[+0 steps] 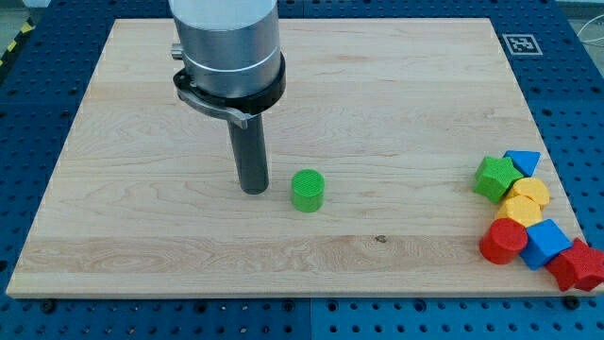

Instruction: Push the green circle closer to the red circle

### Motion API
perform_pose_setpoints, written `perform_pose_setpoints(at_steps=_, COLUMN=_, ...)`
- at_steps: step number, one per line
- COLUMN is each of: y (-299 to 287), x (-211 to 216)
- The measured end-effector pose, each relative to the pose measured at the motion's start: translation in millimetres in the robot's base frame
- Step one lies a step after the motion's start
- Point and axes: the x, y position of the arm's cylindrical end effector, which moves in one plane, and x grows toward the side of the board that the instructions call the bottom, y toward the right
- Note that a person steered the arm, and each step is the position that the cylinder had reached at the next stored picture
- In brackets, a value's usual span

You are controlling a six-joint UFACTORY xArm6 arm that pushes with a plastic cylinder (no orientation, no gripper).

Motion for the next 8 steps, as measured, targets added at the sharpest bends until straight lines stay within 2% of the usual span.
perform_pose_setpoints(at_steps=2, y=24.8, x=12.3)
perform_pose_setpoints(at_steps=3, y=47.8, x=4.7)
perform_pose_setpoints(at_steps=6, y=147.6, x=10.4)
perform_pose_setpoints(at_steps=8, y=158.1, x=34.2)
